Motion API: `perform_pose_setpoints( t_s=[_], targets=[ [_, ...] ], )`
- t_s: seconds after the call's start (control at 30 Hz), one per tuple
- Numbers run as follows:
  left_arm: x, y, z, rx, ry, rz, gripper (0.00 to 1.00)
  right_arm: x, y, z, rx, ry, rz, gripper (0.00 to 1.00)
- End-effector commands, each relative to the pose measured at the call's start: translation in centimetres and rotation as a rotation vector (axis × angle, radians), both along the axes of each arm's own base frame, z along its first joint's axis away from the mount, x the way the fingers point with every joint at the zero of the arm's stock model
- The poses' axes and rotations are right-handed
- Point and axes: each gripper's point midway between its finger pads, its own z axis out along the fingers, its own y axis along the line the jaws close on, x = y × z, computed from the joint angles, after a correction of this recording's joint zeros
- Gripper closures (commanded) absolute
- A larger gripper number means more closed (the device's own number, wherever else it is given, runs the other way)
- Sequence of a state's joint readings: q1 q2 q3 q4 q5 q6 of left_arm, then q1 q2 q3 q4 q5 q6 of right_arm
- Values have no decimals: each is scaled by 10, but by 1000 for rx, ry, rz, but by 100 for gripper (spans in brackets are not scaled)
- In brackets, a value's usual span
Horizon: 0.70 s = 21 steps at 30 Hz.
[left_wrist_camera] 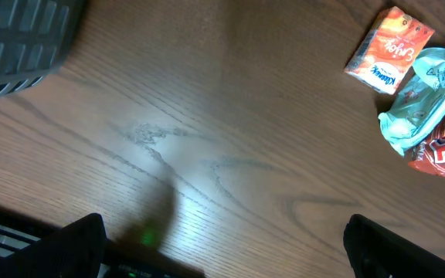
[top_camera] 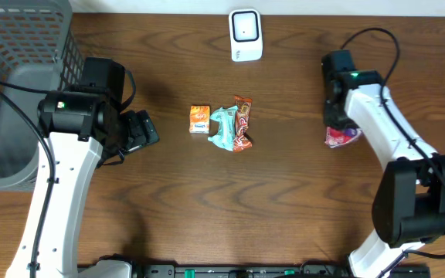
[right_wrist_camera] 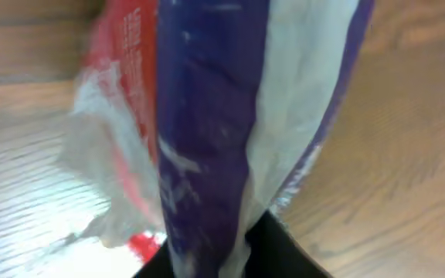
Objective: Scan the item barcode
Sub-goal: 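Lower the purple pack onto the table right of the red bar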
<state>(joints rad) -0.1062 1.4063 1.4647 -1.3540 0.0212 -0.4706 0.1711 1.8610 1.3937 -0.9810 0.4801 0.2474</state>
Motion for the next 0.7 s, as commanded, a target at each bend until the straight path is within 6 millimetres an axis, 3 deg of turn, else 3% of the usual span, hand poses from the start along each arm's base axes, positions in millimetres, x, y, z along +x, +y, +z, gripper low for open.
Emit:
perform_pose_setpoints(
  t_s=[0.0,0.03,0.13,0.3,0.47,0.57,0.67],
  targets=[
    [1,2,0,7,4,1,2,-1,28,-16,5,27,53,67],
    [1,2,0,7,4,1,2,-1,38,-16,16,25,70,59],
    [1,2,0,7,4,1,2,-2,69,-20,79,26,132,47],
    [1,2,0,7,4,1,2,-1,123,-23,196,13,249,37],
    [1,2,0,7,4,1,2,6,143,-8,220,-17,294,32],
    [1,2,0,7,4,1,2,14,151,9,248,-43,301,23],
    [1,2,0,7,4,1,2,29,153,30,262,-97,296,20]
  ],
)
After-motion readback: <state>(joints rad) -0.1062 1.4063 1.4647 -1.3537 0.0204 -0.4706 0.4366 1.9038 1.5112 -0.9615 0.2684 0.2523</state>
